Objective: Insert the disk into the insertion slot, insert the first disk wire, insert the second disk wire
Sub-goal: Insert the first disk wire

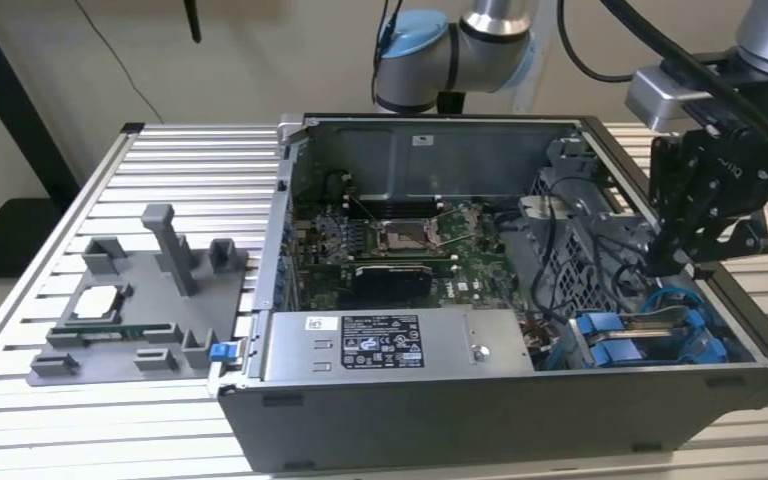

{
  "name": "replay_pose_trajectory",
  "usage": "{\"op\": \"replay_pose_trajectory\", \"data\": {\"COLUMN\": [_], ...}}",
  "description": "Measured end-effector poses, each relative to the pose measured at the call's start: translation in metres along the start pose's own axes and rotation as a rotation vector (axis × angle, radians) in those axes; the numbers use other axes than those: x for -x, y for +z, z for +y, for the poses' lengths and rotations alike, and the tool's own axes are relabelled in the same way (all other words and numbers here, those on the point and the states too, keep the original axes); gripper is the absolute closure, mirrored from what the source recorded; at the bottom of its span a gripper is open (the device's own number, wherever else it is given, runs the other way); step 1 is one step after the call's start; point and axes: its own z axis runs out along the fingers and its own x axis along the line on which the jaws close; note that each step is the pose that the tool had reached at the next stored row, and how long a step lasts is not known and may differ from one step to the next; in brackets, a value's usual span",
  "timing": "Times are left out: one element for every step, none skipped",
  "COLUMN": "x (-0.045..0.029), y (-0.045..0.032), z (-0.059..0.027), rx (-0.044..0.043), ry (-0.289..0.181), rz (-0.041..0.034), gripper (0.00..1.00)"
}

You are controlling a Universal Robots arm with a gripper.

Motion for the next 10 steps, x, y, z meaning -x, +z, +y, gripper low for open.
{"op": "replay_pose_trajectory", "data": {"x": [-0.0007,-0.0015,-0.0022,-0.0030,-0.0037,-0.0045,-0.0054,-0.0062,-0.0070,-0.0077], "y": [0.0007,0.0014,0.0022,0.0029,0.0036,0.0042,0.0046,0.0050,0.0052,0.0055], "z": [-0.0002,-0.0005,-0.0007,-0.0009,-0.0012,-0.0014,-0.0018,-0.0023,-0.0030,-0.0040], "rx": [0.0005,0.0009,0.0012,0.0015,0.0019,0.0023,0.0030,0.0042,0.0064,0.0096], "ry": [0.002,0.003,0.005,0.006,0.008,0.009,0.010,0.011,0.012,0.012], "rz": [0.0001,0.0001,0.0002,0.0003,0.0004,0.0004,0.0005,0.0005,0.0006,0.0007], "gripper": [1.00,1.00,1.00,1.00,1.00,1.00,1.00,1.00,1.00,1.00]}}
